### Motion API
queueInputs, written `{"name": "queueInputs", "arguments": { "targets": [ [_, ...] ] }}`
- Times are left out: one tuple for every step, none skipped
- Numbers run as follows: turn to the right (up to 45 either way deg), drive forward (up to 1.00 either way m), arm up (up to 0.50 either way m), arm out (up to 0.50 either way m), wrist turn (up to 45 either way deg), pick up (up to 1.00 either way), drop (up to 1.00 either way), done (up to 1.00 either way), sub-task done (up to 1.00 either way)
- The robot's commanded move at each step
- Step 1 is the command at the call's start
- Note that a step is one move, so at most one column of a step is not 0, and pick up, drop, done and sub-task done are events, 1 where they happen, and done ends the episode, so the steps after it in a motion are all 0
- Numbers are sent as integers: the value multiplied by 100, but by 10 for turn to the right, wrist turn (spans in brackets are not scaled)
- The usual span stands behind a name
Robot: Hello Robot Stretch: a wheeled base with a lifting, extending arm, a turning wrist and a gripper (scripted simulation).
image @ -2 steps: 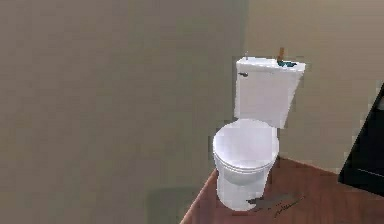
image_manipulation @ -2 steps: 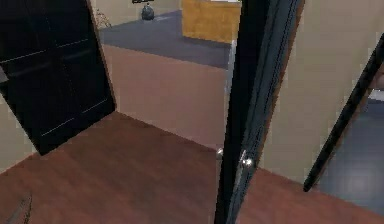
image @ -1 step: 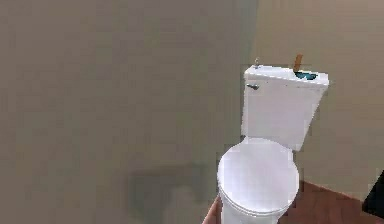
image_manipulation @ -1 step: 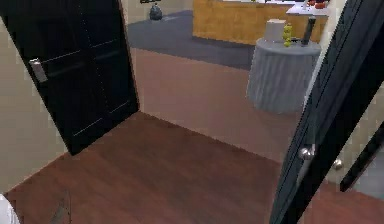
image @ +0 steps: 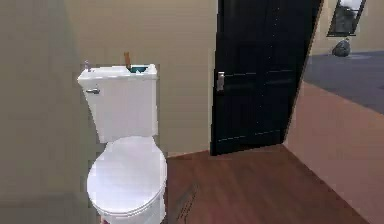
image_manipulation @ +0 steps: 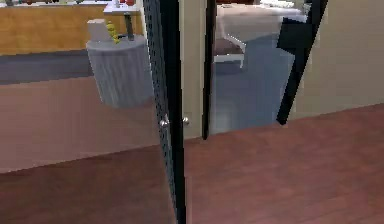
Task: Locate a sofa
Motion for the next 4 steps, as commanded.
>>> {"name": "queueInputs", "arguments": {
  "targets": [
    [330, 0, 0, 0, 0, 0, 0, 0, 0],
    [0, 75, 0, 0, 0, 0, 0, 0, 0],
    [120, 0, 0, 0, 0, 0, 0, 0, 0],
    [0, 100, 0, 0, 0, 0, 0, 0, 0]
  ]
}}
